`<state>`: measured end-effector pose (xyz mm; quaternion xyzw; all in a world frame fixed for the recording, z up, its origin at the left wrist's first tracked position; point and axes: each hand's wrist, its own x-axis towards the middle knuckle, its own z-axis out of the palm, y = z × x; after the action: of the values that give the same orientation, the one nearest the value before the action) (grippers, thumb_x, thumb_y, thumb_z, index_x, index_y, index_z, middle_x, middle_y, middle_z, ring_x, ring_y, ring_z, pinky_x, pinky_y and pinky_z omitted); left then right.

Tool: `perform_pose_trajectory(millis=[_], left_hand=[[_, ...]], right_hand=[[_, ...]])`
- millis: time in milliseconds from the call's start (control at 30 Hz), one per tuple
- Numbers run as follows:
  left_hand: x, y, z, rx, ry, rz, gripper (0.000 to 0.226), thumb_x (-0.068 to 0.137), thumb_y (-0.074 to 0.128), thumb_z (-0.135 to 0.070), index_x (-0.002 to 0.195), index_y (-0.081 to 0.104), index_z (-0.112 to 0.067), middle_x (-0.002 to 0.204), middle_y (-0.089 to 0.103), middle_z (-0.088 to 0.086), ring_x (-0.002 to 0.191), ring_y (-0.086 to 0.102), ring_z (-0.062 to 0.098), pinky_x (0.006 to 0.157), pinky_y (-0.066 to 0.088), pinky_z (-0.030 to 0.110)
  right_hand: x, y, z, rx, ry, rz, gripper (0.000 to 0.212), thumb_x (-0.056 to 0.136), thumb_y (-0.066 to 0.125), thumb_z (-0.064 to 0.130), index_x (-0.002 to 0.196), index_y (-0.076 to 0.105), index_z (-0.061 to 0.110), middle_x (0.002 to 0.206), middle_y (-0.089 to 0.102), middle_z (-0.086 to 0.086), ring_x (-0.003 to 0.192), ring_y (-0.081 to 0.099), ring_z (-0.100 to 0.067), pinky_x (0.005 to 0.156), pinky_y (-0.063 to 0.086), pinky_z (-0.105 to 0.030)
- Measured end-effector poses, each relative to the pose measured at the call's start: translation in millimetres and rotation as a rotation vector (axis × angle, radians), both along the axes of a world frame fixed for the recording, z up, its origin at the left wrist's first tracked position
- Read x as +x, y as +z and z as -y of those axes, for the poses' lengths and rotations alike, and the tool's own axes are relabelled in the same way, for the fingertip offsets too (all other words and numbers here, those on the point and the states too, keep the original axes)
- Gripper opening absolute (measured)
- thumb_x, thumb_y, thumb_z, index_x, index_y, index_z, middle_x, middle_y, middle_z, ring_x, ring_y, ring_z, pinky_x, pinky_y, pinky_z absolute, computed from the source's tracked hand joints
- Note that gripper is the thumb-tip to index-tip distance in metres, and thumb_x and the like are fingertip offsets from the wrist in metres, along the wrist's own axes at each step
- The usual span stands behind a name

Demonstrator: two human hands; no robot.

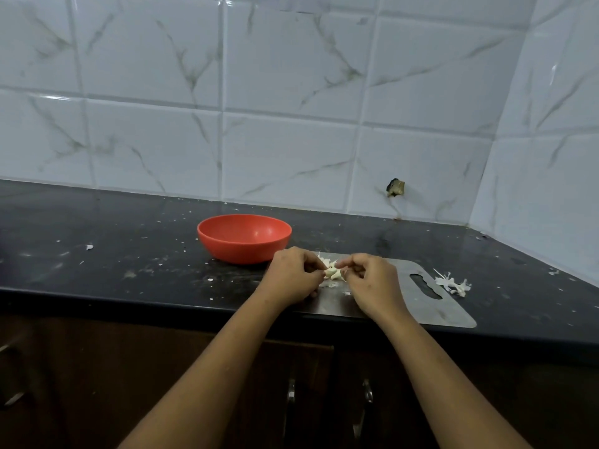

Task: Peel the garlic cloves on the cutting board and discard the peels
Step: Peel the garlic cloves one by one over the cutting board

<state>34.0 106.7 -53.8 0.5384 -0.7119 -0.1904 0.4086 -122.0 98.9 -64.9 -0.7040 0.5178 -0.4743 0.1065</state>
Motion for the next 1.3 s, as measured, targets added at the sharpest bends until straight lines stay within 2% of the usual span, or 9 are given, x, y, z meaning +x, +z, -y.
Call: perform_pose_trajectory(millis=[167,267,333,433,500,600,900,1033,1300], left_hand=[[0.1,0.7,-0.3,0.005,0.006,-0.014,0.010,0.089,0.062,-0.012,0.089,0.072,-0.013,0.075,0.074,0.007,0.052,0.064,0.004,0.062,0.056,0.018],[0.2,1.9,-1.3,0.048,-0.027,-0.104,0.009,0.090,0.063,-0.009,0.093,0.072,-0.007,0.079,0.073,0.008,0.062,0.069,0.012,0.060,0.056,0.017],[0.4,2.2,-2.4,0.056,-0.055,-0.164,0.008,0.086,0.069,-0.010,0.093,0.072,-0.006,0.080,0.073,0.007,0.069,0.071,0.014,0.063,0.057,0.018],[0.2,2.1,-3.6,0.026,-0.063,-0.188,0.012,0.080,0.075,-0.008,0.092,0.071,-0.008,0.079,0.073,0.005,0.063,0.067,0.001,0.062,0.056,0.016],[-0.4,2.0,-3.2,0.023,-0.054,-0.233,0.013,0.080,0.074,-0.006,0.092,0.072,-0.002,0.078,0.072,0.009,0.061,0.067,0.004,0.059,0.055,0.015],[-0.9,0.8,-2.3,0.003,-0.023,-0.201,0.013,0.081,0.074,-0.010,0.092,0.072,-0.004,0.079,0.073,0.009,0.068,0.070,0.013,0.061,0.055,0.014],[-1.4,0.7,-3.8,0.024,-0.003,-0.176,0.011,0.082,0.073,-0.009,0.091,0.070,-0.003,0.077,0.072,0.010,0.052,0.064,0.000,0.056,0.049,0.008],[-2.2,-0.3,-4.1,0.029,0.000,-0.151,0.011,0.082,0.074,-0.014,0.089,0.072,-0.005,0.074,0.073,0.007,0.052,0.063,-0.002,0.057,0.048,0.007],[-1.8,1.5,-3.8,0.039,0.016,-0.181,0.011,0.081,0.074,-0.011,0.089,0.071,-0.002,0.076,0.073,0.011,0.050,0.062,-0.001,0.056,0.049,0.008]], right_hand=[[2.9,0.1,-1.7,-0.003,0.091,-0.078,0.017,0.091,0.063,0.009,0.102,0.075,0.014,0.092,0.072,0.003,0.077,0.060,0.002,0.065,0.042,-0.002],[2.4,-1.9,0.4,0.011,0.063,-0.074,0.016,0.089,0.064,0.006,0.098,0.075,0.013,0.086,0.072,0.002,0.073,0.061,0.001,0.062,0.043,-0.005],[2.1,-1.3,-0.9,0.013,0.051,-0.060,0.018,0.089,0.061,0.002,0.095,0.073,0.013,0.083,0.070,0.002,0.071,0.062,-0.001,0.061,0.045,-0.008],[3.6,1.0,-4.3,0.019,0.071,-0.052,0.016,0.091,0.058,0.002,0.093,0.069,0.013,0.082,0.069,0.000,0.072,0.064,-0.005,0.065,0.052,-0.017],[5.8,1.2,-6.2,0.021,0.082,-0.092,0.016,0.092,0.056,0.004,0.093,0.068,0.014,0.080,0.069,0.000,0.072,0.065,-0.008,0.067,0.054,-0.023],[7.4,-0.4,-6.7,0.009,0.061,-0.195,0.019,0.093,0.052,0.007,0.093,0.069,0.014,0.082,0.069,-0.002,0.071,0.062,-0.012,0.067,0.053,-0.030],[10.3,-1.6,-8.2,0.008,0.022,-0.292,0.022,0.095,0.048,0.011,0.099,0.069,0.014,0.086,0.069,-0.007,0.079,0.064,-0.021,0.073,0.054,-0.038],[10.6,-0.4,-12.0,-0.026,-0.008,-0.350,0.020,0.095,0.047,0.011,0.097,0.067,0.010,0.083,0.066,-0.007,0.073,0.060,-0.020,0.066,0.051,-0.035],[10.7,0.6,-13.0,-0.018,0.030,-0.315,0.019,0.095,0.051,0.011,0.095,0.069,0.010,0.084,0.067,-0.006,0.076,0.062,-0.019,0.072,0.054,-0.038]])
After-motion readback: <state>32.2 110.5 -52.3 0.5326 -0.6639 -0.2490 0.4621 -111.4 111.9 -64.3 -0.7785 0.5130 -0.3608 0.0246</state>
